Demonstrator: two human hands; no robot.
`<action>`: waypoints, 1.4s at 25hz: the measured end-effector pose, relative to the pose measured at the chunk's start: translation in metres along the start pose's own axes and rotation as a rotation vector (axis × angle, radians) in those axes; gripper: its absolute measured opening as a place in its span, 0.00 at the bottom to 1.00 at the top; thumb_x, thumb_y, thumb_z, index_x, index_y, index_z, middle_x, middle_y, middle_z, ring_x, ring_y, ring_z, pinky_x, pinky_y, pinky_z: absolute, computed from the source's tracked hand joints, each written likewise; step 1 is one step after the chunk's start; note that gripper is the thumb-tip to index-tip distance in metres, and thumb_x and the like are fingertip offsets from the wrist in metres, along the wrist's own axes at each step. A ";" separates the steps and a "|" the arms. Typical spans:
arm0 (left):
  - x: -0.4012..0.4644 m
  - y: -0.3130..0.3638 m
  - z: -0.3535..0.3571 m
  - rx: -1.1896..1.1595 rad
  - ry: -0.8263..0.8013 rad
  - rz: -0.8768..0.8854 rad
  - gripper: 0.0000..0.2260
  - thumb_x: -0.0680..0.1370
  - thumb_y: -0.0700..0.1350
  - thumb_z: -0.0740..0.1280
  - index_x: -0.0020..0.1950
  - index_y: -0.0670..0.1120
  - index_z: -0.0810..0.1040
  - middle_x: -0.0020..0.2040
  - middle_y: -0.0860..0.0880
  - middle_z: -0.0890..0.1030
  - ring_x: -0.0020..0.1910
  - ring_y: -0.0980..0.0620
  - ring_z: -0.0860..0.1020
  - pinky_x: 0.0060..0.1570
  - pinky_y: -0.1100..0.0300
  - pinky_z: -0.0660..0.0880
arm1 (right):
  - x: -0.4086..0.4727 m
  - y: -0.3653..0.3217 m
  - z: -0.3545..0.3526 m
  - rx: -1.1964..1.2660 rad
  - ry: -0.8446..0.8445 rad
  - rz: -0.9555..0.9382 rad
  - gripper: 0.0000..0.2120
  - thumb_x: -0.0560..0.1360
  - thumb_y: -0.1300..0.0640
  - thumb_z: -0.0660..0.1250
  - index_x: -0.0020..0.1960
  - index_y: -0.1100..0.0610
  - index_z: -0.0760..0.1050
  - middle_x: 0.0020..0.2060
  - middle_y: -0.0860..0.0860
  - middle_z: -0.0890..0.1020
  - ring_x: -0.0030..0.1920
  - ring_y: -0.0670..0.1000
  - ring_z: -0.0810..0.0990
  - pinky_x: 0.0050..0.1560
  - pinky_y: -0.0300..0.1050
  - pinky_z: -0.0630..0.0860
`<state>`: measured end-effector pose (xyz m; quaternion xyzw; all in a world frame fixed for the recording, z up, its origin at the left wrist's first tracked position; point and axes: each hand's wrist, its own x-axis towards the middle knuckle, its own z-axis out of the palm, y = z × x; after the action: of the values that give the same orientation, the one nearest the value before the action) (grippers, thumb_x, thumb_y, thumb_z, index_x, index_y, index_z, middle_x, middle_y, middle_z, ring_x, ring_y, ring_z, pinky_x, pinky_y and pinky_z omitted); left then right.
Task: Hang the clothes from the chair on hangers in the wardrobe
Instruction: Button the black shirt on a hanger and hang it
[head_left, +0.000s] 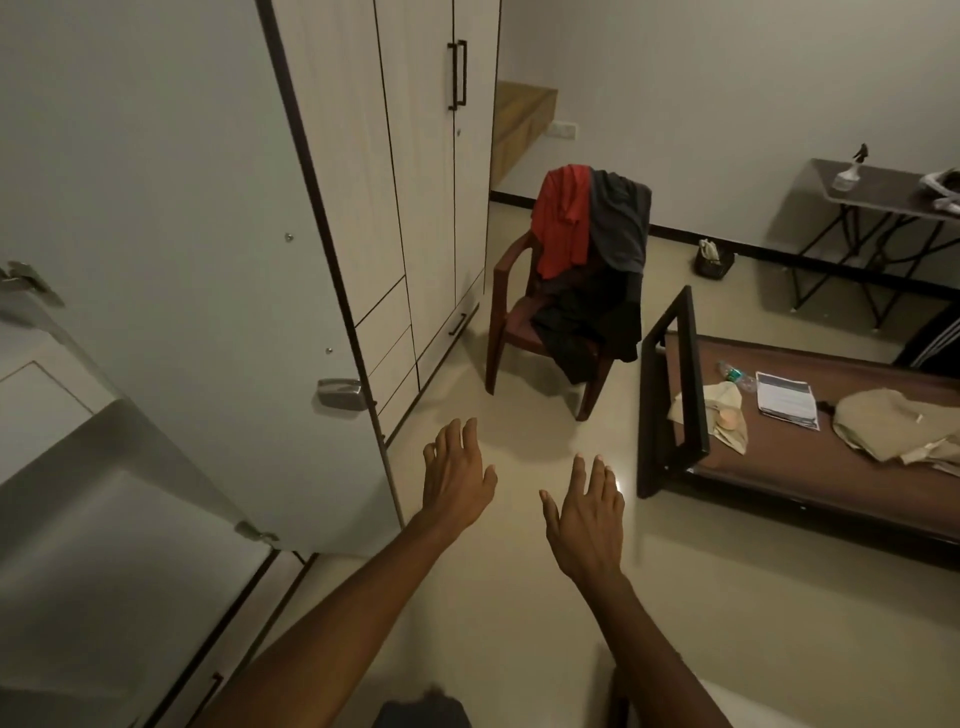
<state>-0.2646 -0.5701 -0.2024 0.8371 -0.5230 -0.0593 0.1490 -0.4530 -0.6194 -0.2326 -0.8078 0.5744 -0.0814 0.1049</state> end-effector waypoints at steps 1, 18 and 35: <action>0.013 0.004 0.005 0.007 -0.004 0.007 0.33 0.79 0.55 0.66 0.79 0.45 0.58 0.77 0.43 0.64 0.74 0.44 0.65 0.69 0.48 0.66 | 0.013 0.005 0.002 0.006 0.006 0.011 0.38 0.82 0.34 0.49 0.84 0.56 0.51 0.82 0.60 0.54 0.82 0.63 0.53 0.80 0.58 0.53; 0.353 0.057 0.052 -0.026 -0.030 0.001 0.29 0.79 0.53 0.66 0.76 0.44 0.62 0.73 0.43 0.68 0.71 0.44 0.69 0.66 0.47 0.70 | 0.378 0.035 -0.010 -0.048 0.012 -0.010 0.38 0.83 0.35 0.53 0.83 0.58 0.50 0.82 0.61 0.56 0.82 0.62 0.55 0.80 0.57 0.52; 0.629 0.122 0.164 -0.039 -0.157 -0.153 0.30 0.79 0.53 0.65 0.78 0.42 0.62 0.73 0.40 0.70 0.70 0.41 0.71 0.66 0.44 0.69 | 0.687 0.129 0.020 -0.116 -0.220 -0.064 0.36 0.84 0.37 0.52 0.83 0.59 0.51 0.82 0.61 0.54 0.82 0.63 0.51 0.80 0.58 0.52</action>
<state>-0.1311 -1.2122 -0.2839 0.8643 -0.4663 -0.1462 0.1190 -0.3404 -1.3082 -0.2778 -0.8343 0.5372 0.0377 0.1179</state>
